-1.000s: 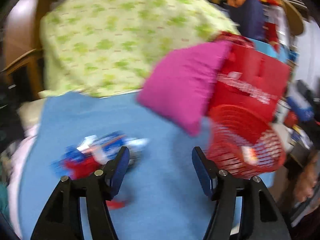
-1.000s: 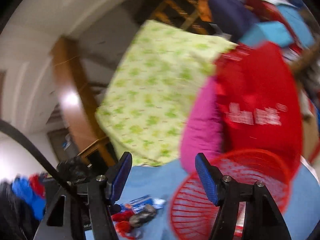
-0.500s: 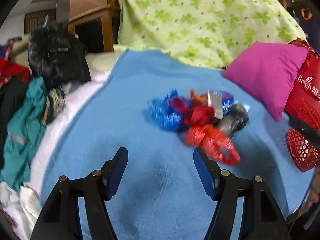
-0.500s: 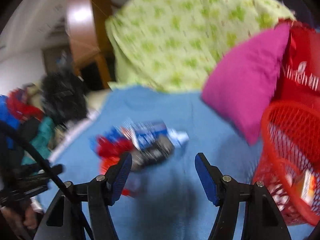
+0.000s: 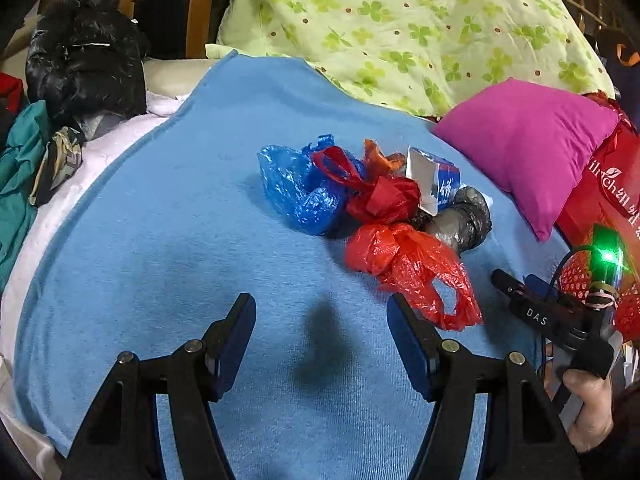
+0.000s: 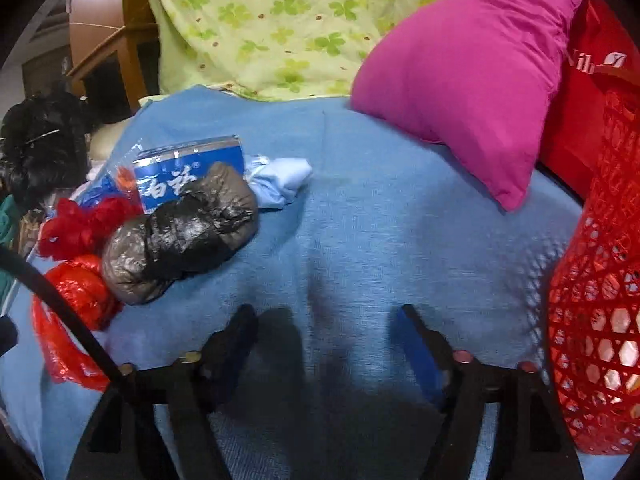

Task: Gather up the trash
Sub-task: 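Return both tools to the trash pile on the blanket, then grasp the black plastic bag bundle with the right tool and lift it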

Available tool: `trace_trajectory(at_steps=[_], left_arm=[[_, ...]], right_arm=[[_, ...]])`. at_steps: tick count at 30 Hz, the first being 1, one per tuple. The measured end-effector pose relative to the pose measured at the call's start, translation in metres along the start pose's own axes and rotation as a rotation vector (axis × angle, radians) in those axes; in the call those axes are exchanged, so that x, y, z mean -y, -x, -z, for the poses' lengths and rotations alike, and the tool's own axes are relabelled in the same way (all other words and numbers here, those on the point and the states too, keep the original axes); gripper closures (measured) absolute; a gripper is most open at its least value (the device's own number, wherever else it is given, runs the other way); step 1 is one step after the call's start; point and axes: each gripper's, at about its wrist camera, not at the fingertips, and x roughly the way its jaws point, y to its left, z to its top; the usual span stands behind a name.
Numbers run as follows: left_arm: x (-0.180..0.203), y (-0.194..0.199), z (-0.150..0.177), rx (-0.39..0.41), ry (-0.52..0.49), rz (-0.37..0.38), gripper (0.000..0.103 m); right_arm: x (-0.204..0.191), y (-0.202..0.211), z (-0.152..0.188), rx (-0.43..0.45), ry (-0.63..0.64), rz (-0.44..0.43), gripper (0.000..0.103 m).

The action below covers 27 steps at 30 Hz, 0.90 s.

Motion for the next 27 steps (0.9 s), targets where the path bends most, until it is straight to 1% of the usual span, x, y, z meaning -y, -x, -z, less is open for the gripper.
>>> trace_trajectory(at_steps=[3,5,6,10,14,16,18,19,20,23,25,26,27], left_arm=[[0.001,-0.005,0.001,-0.019,0.005,0.011,0.034],[0.000,-0.009,0.002,-0.030,0.008,0.008,0.034],[0.000,-0.009,0.002,-0.033,0.008,0.006,0.034],[0.002,-0.011,0.002,-0.028,0.001,-0.002,0.034],[0.006,-0.011,0.000,-0.024,-0.009,0.003,0.034],[0.008,-0.011,0.000,-0.023,-0.013,0.004,0.034],[0.007,-0.010,0.000,-0.017,-0.016,0.003,0.034],[0.006,-0.009,0.000,-0.012,-0.015,0.000,0.034],[0.005,-0.007,-0.001,-0.008,-0.012,-0.003,0.034],[0.000,-0.005,-0.001,-0.004,0.008,0.001,0.034],[-0.002,-0.003,-0.001,0.003,0.012,0.002,0.034],[-0.002,-0.002,-0.002,0.008,0.011,0.003,0.034],[-0.002,-0.001,-0.002,0.012,0.009,0.003,0.034]], right_arm=[[-0.004,-0.002,0.001,-0.018,0.032,0.021,0.013],[-0.003,-0.003,0.001,-0.037,0.038,-0.006,0.006],[-0.004,-0.002,0.001,-0.045,0.046,-0.018,0.000],[-0.010,0.004,0.005,-0.046,0.075,0.009,0.000],[-0.008,0.009,0.004,-0.093,0.100,-0.030,0.000],[-0.009,0.011,0.001,-0.131,0.091,-0.032,0.000],[-0.012,0.010,-0.005,-0.210,0.094,-0.011,0.000],[-0.013,0.013,-0.007,-0.220,0.092,-0.004,0.000],[-0.013,0.017,-0.010,-0.209,0.080,-0.008,0.000],[-0.005,0.045,-0.023,-0.116,0.002,-0.076,0.000],[0.001,0.069,-0.037,-0.025,-0.054,-0.147,0.000],[0.003,0.077,-0.042,0.003,-0.074,-0.181,0.000],[0.007,0.086,-0.048,0.029,-0.104,-0.242,0.000]])
